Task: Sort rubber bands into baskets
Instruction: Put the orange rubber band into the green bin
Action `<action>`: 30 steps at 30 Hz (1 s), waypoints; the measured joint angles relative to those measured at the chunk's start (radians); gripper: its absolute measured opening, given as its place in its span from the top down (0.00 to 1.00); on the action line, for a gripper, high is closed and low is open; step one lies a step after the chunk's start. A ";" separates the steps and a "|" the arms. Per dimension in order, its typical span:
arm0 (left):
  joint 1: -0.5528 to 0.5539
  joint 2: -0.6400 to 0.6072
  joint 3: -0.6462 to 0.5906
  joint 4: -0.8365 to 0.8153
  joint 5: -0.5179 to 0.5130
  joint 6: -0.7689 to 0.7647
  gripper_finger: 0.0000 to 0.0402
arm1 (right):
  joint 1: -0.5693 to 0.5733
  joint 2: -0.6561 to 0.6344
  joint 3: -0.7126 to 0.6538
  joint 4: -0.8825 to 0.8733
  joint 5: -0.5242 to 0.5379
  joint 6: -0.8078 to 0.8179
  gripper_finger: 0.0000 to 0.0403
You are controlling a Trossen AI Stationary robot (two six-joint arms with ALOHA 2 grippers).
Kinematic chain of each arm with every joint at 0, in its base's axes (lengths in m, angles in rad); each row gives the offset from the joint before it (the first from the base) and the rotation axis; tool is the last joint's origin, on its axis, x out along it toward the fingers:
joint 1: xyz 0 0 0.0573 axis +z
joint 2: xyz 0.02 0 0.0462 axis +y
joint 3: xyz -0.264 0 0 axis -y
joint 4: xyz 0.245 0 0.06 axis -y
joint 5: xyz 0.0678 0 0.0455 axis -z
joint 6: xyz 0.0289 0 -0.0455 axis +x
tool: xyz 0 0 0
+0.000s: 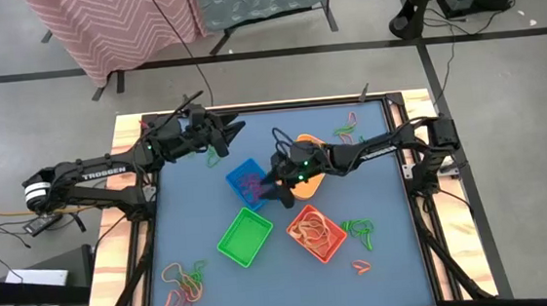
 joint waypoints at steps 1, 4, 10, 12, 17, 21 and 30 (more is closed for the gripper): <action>0.000 0.000 0.000 0.001 -0.005 0.000 0.32 | 0.000 0.000 0.000 -0.020 -0.010 -0.003 0.27; 0.000 0.000 0.000 0.001 -0.008 0.001 0.32 | -0.004 0.000 0.000 -0.020 -0.019 -0.003 0.29; 0.000 0.000 0.000 0.001 -0.008 0.003 0.32 | -0.057 -0.064 0.000 -0.004 -0.044 0.014 0.33; 0.000 0.000 0.000 -0.001 -0.007 0.013 0.32 | -0.086 -0.114 0.000 -0.047 -0.047 0.002 0.34; 0.000 0.000 0.000 -0.008 0.099 -0.008 0.32 | -0.168 -0.284 0.000 -0.330 0.039 -0.134 0.37; 0.000 0.000 0.000 -0.031 0.152 -0.006 0.32 | -0.233 -0.427 0.000 -0.604 0.195 -0.211 0.38; 0.000 0.000 0.000 -0.096 0.154 -0.005 0.32 | -0.256 -0.593 0.000 -0.973 0.174 -0.211 0.38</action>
